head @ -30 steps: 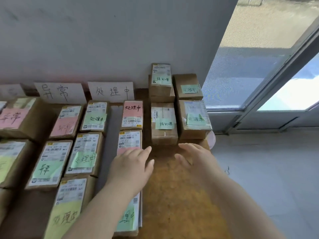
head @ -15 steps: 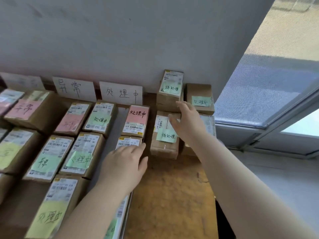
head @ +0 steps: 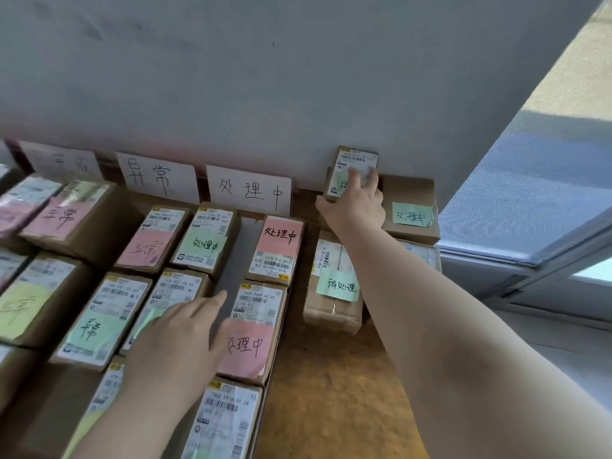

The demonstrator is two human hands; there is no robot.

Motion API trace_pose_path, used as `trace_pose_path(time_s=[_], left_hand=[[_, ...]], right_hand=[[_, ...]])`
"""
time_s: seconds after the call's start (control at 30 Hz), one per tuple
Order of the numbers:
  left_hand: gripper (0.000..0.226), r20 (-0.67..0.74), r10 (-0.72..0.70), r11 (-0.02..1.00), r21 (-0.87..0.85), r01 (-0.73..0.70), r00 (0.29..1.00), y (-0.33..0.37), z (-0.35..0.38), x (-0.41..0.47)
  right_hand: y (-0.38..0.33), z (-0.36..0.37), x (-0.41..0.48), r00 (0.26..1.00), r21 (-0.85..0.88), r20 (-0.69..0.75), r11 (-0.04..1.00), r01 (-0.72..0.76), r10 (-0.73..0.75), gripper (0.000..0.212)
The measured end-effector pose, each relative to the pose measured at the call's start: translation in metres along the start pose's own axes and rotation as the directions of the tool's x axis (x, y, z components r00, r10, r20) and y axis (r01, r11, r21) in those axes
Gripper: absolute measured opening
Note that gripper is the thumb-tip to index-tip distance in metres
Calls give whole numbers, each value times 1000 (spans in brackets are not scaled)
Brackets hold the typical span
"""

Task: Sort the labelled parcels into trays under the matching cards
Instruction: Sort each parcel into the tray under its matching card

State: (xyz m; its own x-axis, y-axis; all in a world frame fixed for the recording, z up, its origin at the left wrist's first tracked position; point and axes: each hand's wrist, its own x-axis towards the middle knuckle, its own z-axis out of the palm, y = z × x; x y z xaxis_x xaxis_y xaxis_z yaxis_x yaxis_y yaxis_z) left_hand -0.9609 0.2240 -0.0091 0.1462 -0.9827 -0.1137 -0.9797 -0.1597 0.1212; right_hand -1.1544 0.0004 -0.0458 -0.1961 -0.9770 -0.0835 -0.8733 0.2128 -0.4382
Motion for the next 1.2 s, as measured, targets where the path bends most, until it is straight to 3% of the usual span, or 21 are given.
trace_pose_path(time_s=[0.13, 0.33, 0.47, 0.63, 0.83, 1.2], left_hand=[[48, 26, 4, 1000, -13, -3, 1000, 2, 4, 5], [37, 24, 182, 983, -33, -181, 983, 30, 21, 19], [45, 55, 327, 945, -53, -324, 943, 71, 35, 25], [50, 140, 406, 912, 1, -410, 903, 115, 53, 33], [55, 297, 353, 895, 168, -413, 887, 122, 76, 33], [58, 345, 369, 892, 128, -433, 863, 102, 81, -14]], right_hand=[[3, -11, -8, 998, 115, -57, 993, 4, 3, 77], [54, -46, -61, 979, 221, -194, 970, 99, -56, 71], [97, -63, -107, 971, 223, -239, 971, 85, -30, 68], [125, -65, -153, 964, 212, -265, 975, 60, -2, 68], [140, -53, -192, 914, 137, -377, 966, 217, -151, 65], [149, -49, -231, 919, 123, -355, 966, 226, -170, 68]])
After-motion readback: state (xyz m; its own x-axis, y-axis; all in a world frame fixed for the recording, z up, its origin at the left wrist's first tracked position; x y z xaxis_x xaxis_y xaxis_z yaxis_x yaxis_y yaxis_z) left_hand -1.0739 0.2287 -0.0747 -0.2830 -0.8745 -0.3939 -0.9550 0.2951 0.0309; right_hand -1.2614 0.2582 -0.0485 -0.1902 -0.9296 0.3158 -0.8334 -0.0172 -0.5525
